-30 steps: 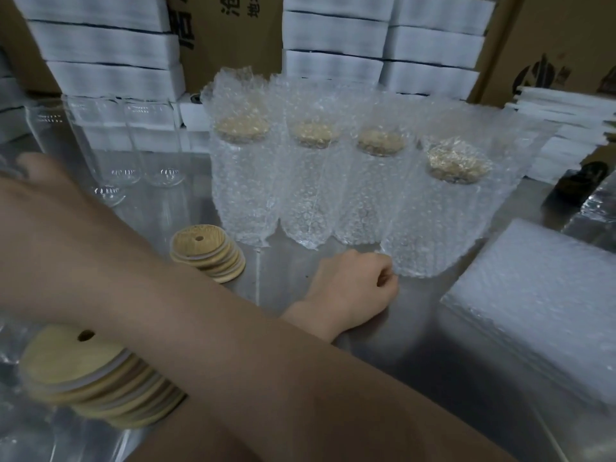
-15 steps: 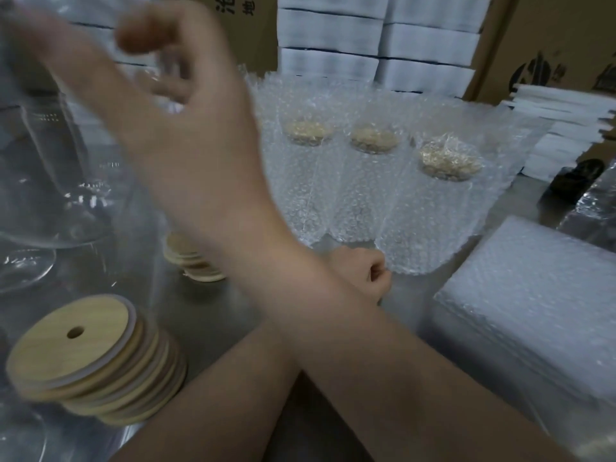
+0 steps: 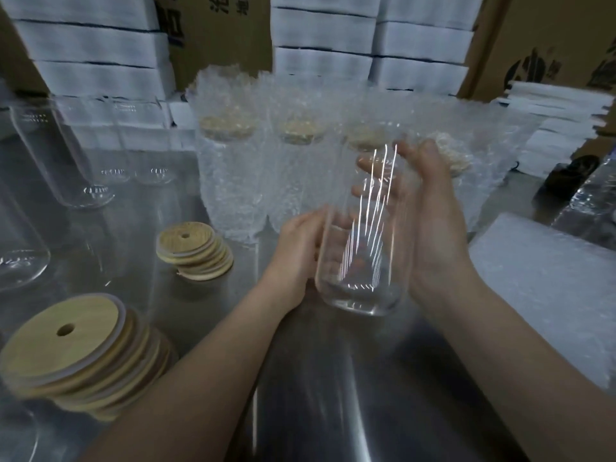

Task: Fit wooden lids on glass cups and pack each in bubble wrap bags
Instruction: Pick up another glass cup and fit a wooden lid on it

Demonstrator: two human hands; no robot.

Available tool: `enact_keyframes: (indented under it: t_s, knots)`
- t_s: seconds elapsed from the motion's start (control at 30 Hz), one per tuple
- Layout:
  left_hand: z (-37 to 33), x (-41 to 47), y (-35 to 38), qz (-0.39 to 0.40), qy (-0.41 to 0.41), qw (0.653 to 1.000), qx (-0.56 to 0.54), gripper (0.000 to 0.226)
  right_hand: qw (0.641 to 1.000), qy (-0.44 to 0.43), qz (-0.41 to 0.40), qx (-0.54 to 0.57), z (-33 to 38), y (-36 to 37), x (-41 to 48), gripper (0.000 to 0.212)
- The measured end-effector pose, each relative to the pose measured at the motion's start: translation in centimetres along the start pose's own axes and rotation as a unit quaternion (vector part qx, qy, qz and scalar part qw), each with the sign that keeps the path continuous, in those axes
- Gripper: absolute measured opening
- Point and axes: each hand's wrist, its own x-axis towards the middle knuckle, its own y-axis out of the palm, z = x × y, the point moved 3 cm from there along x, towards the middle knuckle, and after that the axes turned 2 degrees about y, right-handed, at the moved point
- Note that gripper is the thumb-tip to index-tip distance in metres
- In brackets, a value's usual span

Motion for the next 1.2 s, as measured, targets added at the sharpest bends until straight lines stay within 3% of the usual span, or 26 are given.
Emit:
enact_keyframes:
  t_s: [0.13, 0.27, 0.43, 0.63, 0.77, 0.83, 0.97, 1.1, 1.2]
  knots:
    - [-0.1, -0.3, -0.5, 0.048, -0.019, 0.994, -0.092, 0.055, 0.997, -0.035, -0.018, -0.066, -0.9, -0.7, 0.5, 0.05]
    - [-0.7, -0.7, -0.3, 0.109, 0.004, 0.992, -0.059, 0.088, 0.989, -0.087, -0.009, -0.121, -2.0, -1.2, 1.1, 0.056]
    - [-0.9, -1.3, 0.5, 0.126, 0.013, 0.991, -0.033, 0.114, 0.97, -0.127, -0.022, -0.205, -2.9, -1.4, 1.2, 0.062]
    - [-0.6, -1.5, 0.6, 0.041, 0.015, 0.998, -0.037, 0.078, 0.972, -0.074, 0.019, -0.223, -4.6, -1.2, 1.4, 0.071]
    - [-0.9, -1.7, 0.2, 0.013, 0.037, 0.998, -0.058, 0.061, 0.987, -0.014, 0.066, -0.147, -5.8, -0.4, 1.2, 0.084]
    - [-1.0, -1.8, 0.1, 0.003, 0.041, 0.997, -0.07, 0.064, 0.99, 0.009, 0.073, -0.123, -6.3, -0.1, 1.2, 0.071]
    - [-0.7, -1.3, -0.4, -0.004, 0.008, 0.995, -0.096, 0.098, 0.989, 0.056, 0.089, -0.099, -6.6, 0.0, 1.5, 0.046]
    - [-0.5, -0.8, -0.7, -0.005, -0.032, 0.992, -0.119, 0.079, 0.988, 0.053, 0.105, -0.101, -6.6, -0.2, 1.7, 0.057]
    - [-0.1, -0.5, -0.8, -0.057, -0.002, 0.989, -0.134, 0.062, 0.987, 0.048, 0.114, -0.1, -6.8, -0.4, 1.4, 0.054]
